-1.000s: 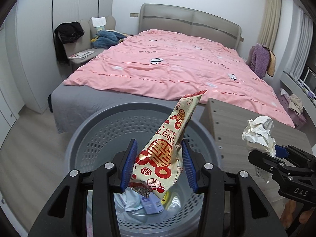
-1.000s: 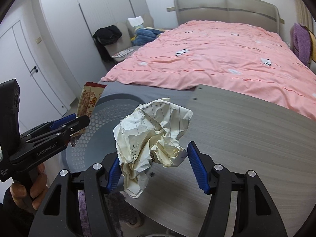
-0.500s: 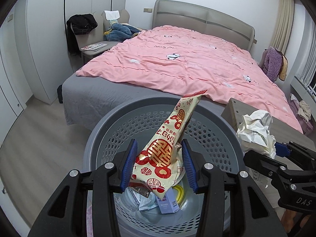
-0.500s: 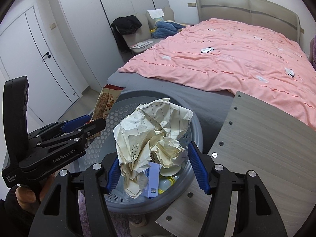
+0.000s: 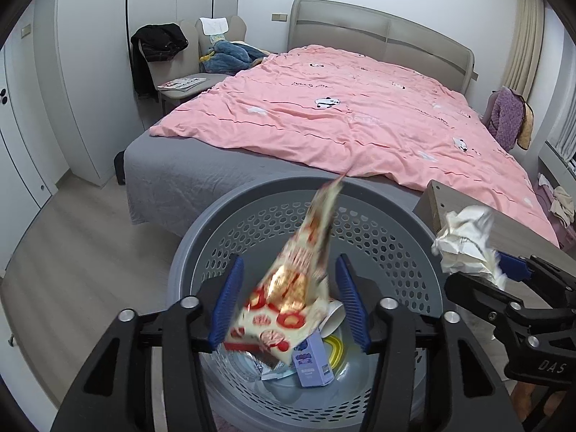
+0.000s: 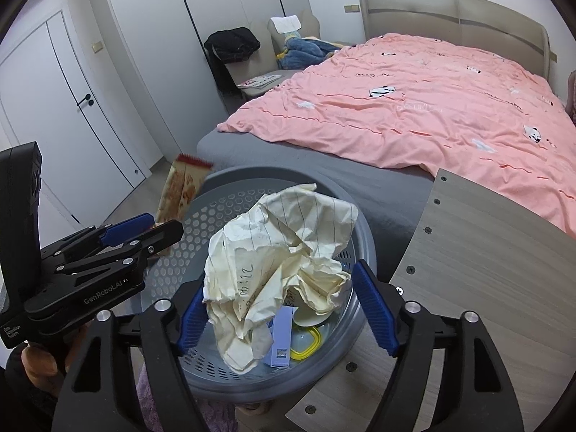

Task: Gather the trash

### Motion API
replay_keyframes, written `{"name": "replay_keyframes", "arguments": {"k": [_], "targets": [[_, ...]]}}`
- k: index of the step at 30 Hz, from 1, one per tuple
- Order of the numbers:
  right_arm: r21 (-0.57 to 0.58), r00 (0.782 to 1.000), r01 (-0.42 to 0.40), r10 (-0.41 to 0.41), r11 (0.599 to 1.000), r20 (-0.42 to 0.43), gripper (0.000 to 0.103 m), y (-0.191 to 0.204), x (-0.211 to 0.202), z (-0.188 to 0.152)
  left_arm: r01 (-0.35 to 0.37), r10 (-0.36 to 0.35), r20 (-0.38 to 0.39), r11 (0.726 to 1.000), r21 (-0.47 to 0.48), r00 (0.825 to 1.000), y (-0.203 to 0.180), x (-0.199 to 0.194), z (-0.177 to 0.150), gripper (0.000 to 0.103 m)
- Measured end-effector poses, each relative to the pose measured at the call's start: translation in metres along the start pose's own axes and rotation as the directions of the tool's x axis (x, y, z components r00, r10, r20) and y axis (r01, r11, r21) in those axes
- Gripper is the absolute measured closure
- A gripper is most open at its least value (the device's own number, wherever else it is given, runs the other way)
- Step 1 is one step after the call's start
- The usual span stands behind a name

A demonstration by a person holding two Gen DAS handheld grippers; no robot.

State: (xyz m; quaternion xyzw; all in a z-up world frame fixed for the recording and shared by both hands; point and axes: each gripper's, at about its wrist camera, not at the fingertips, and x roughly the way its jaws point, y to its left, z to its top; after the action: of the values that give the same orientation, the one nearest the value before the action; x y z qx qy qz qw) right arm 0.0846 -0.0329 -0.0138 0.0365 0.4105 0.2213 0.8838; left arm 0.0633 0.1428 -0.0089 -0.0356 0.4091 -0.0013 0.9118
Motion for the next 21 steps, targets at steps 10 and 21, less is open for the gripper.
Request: {"name": "replay_keyframes", "arguments": {"k": [10, 21], "targets": [[0.008, 1.000, 0.001, -0.002, 1.000, 0.007, 0.020, -0.0027, -0.0044, -0.0013, -0.021, 0.021, 0.007, 1.000, 0.001, 1.000, -0.0021, -0.0086, -0.0037, 0.039], [0.009, 1.000, 0.003, -0.003, 1.000, 0.007, 0.018, -0.0034, -0.0053, -0.0034, -0.062, 0.062, 0.009, 0.998, -0.007, 0.998, 0.0005, -0.0108, -0.0060, 0.032]]}}
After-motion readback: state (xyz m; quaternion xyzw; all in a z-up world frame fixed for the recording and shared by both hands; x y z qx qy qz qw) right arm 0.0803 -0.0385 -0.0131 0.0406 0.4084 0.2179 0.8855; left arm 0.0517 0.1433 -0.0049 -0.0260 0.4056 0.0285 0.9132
